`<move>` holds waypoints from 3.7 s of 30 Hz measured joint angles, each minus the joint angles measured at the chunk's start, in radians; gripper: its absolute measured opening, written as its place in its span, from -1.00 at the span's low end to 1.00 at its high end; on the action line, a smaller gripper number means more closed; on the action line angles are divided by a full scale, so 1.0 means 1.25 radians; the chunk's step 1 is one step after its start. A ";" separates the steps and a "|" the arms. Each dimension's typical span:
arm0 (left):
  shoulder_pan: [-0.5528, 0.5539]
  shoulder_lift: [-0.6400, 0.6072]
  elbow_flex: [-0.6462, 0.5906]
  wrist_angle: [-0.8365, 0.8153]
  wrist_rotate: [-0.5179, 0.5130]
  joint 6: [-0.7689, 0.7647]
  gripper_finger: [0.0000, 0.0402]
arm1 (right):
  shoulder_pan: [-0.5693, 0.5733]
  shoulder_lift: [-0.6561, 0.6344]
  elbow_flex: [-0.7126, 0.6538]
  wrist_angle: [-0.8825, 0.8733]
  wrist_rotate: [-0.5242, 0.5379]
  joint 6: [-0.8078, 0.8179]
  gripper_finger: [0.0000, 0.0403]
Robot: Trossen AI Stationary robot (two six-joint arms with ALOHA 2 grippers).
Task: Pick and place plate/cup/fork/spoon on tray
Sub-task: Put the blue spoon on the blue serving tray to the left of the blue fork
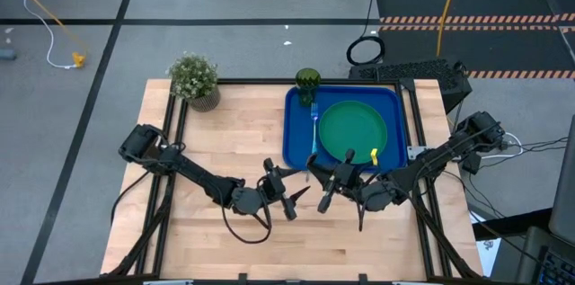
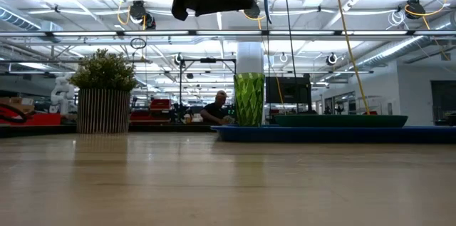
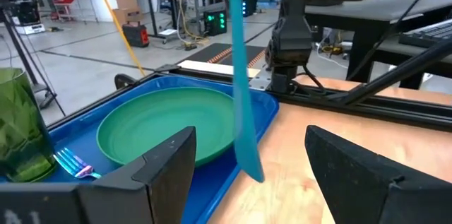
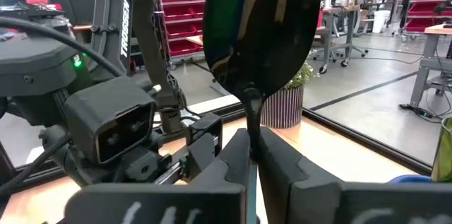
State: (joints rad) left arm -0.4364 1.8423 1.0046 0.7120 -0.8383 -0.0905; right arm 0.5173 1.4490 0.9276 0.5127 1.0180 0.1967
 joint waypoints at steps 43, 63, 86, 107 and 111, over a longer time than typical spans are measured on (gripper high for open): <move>0.037 0.038 -0.001 0.003 0.055 -0.034 -0.96 | 0.015 -0.001 0.000 0.024 -0.002 -0.145 -0.97; 0.036 -0.048 -0.001 0.014 0.327 -0.043 -0.97 | 0.071 -0.036 -0.001 -0.043 -0.026 -0.233 -0.11; 0.058 -0.048 -0.001 0.054 0.456 -0.041 -0.97 | 0.010 -0.036 -0.036 0.011 -0.298 -0.167 -0.60; 0.050 -0.048 0.000 0.039 0.427 -0.007 -0.42 | 0.013 -0.057 -0.036 -0.036 -0.269 -0.146 -1.00; 0.050 -0.074 0.000 -0.023 0.410 -0.015 -0.34 | 0.030 -0.084 -0.036 -0.079 -0.178 -0.146 -1.00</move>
State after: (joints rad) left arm -0.3737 1.7501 1.0046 0.6833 -0.3255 -0.1089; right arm 0.5542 1.3439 0.8822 0.4136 0.7951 0.0144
